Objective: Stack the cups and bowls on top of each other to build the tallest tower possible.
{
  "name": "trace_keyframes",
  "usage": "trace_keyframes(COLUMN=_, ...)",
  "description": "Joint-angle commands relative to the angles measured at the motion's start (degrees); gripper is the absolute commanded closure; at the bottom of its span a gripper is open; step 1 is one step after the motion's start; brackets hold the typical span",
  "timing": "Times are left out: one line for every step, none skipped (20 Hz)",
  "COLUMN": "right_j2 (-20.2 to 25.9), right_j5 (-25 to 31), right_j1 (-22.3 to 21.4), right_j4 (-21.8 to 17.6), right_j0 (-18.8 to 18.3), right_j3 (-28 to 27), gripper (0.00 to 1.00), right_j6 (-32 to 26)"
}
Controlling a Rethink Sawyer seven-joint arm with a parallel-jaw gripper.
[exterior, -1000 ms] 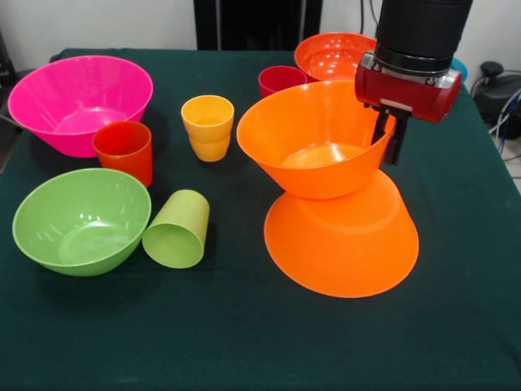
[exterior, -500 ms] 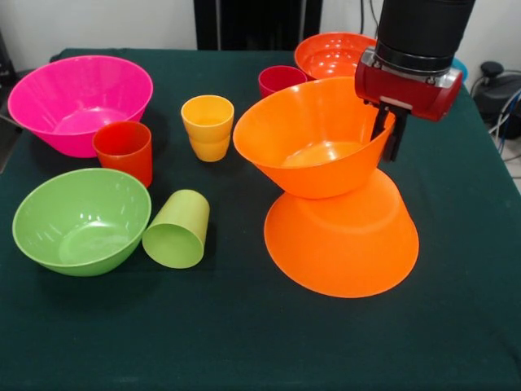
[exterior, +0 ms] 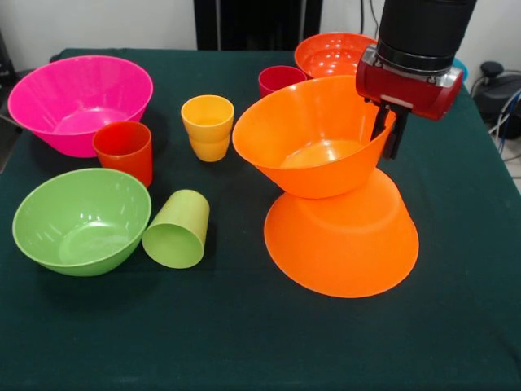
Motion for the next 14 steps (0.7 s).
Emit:
trace_keyframes(right_j2=6.2, right_j5=9.7, right_j1=2.6, right_j4=-4.5, right_j0=0.8, right_j3=0.0, gripper=1.00, right_j6=-11.6)
trace_keyframes(right_j2=6.2, right_j5=10.7, right_j1=2.2, right_j4=-4.4, right_j0=0.8, right_j3=-0.1, gripper=1.00, right_j6=-11.7)
trace_keyframes(right_j2=6.1, right_j5=11.1, right_j1=1.7, right_j4=-4.5, right_j0=0.9, right_j3=0.0, gripper=1.00, right_j6=-11.8)
trace_keyframes(right_j2=6.1, right_j5=11.4, right_j1=1.6, right_j4=-4.5, right_j0=0.9, right_j3=0.0, gripper=1.00, right_j6=-11.7)
trace_keyframes(right_j2=6.1, right_j5=11.2, right_j1=1.5, right_j4=-4.6, right_j0=0.8, right_j3=0.1, gripper=1.00, right_j6=-11.8)
trace_keyframes(right_j2=6.3, right_j5=11.2, right_j1=1.5, right_j4=-4.6, right_j0=0.6, right_j3=0.2, gripper=1.00, right_j6=-12.0)
trace_keyframes(right_j2=6.5, right_j5=11.2, right_j1=1.2, right_j4=-4.7, right_j0=0.5, right_j3=0.6, gripper=1.00, right_j6=-12.2)
trace_keyframes(right_j2=6.6, right_j5=11.5, right_j1=1.0, right_j4=-4.6, right_j0=0.3, right_j3=0.8, gripper=1.00, right_j6=-12.3)
trace_keyframes(right_j2=6.5, right_j5=11.7, right_j1=0.7, right_j4=-4.7, right_j0=0.4, right_j3=1.0, gripper=1.00, right_j6=-12.3)
trace_keyframes(right_j2=6.6, right_j5=12.0, right_j1=0.2, right_j4=-4.6, right_j0=0.3, right_j3=1.2, gripper=1.00, right_j6=-12.5)
trace_keyframes(right_j2=6.6, right_j5=12.7, right_j1=-0.2, right_j4=-4.6, right_j0=0.3, right_j3=1.2, gripper=1.00, right_j6=-12.6)
trace_keyframes(right_j2=6.7, right_j5=13.5, right_j1=-0.7, right_j4=-4.5, right_j0=0.2, right_j3=1.2, gripper=1.00, right_j6=-12.9)
trace_keyframes(right_j2=6.5, right_j5=14.0, right_j1=-1.0, right_j4=-4.5, right_j0=0.3, right_j3=1.2, gripper=1.00, right_j6=-12.8)
trace_keyframes(right_j2=6.6, right_j5=14.2, right_j1=-1.1, right_j4=-4.5, right_j0=0.4, right_j3=1.2, gripper=1.00, right_j6=-12.8)
